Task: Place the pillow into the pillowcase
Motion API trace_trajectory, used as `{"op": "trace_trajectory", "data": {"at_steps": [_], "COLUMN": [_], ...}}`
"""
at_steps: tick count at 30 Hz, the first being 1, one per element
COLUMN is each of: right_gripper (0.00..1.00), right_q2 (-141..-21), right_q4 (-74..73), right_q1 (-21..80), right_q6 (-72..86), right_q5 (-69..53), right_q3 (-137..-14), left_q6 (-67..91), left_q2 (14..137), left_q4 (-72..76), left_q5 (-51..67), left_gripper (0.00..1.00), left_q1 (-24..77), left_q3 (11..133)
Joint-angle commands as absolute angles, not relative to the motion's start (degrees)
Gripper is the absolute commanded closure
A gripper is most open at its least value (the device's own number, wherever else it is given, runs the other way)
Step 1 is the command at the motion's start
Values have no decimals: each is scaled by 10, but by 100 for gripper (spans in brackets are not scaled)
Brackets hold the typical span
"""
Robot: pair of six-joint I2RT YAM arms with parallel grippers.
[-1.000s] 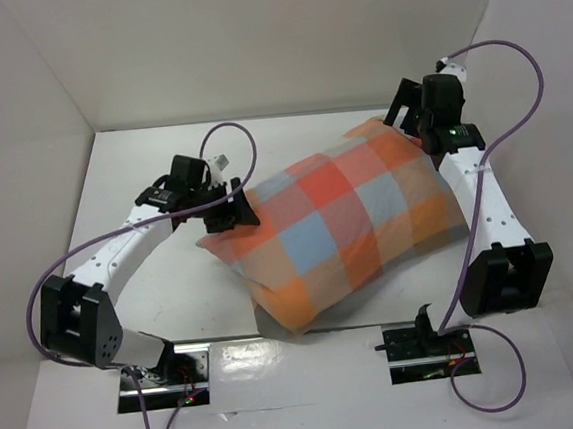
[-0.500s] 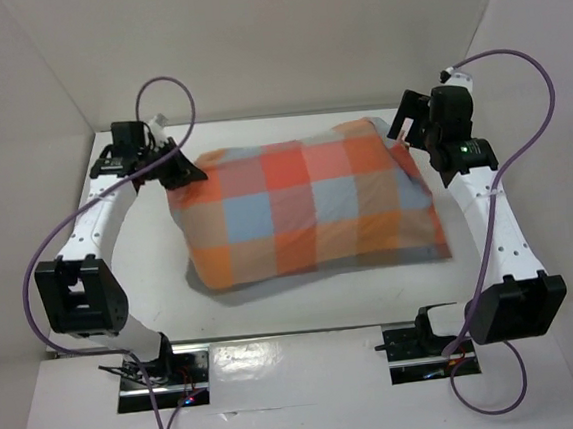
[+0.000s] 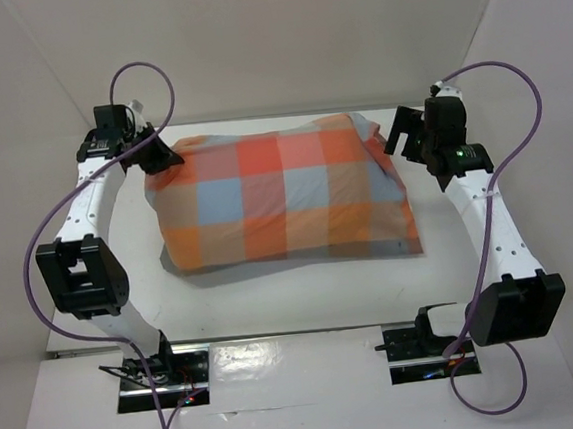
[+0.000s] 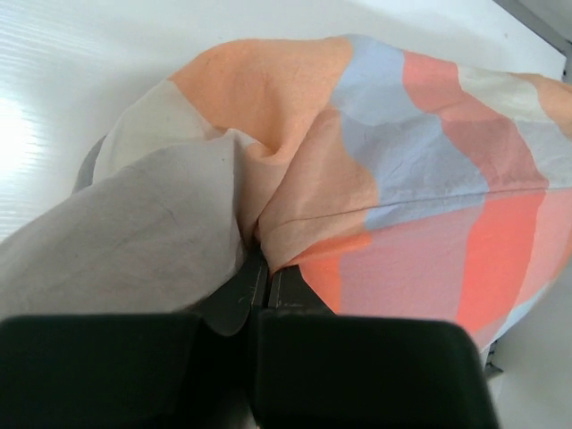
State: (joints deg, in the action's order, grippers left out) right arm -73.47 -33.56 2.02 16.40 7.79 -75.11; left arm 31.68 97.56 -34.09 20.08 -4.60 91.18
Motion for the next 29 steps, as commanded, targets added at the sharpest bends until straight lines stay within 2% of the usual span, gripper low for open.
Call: {"op": "trace_trajectory", "data": {"at_steps": [1,2,3,4,6,7,12,14,18,29], "right_gripper": [0,0,0,0,0,0,0,0,0,0], "right_q2": [-724,-724,-719,-719,-719,-714,-714,-708,-684,-608], "right_q4": [-352,-352,-352,-358,-363,-363,-369,-375,-387,-406], "right_q1": [27,27,27,27,27,27,27,27,27,27], "right_q6": [154,159,159,164,164,172,193,199,199,204], "right_q5": [78,89,95,101,113,113,151,162,174,200], "right_q3": [-747,-747,-747,-747,-752,-758,-758,-758,-758,-740], "left_q6": [334,334,334,334,324,318,294,294,282,269], "left_q2": [969,963,948,940,911,902,865,828,741,668], "left_q4": [-306,-306,-306,-306,-306,-312,-359,-359,-308,-288], "left_q5": [149,149,142,142,125,117,76,70,88,116], "left_gripper": [100,97,89,64,28,0,0,0,0,0], "left_q1": [-70,-70,-70,-70,-70,-70,-58,-43,-30,-19], "left_q3": [947,947,947,947,957,968,1070,1077,1019,963]}}
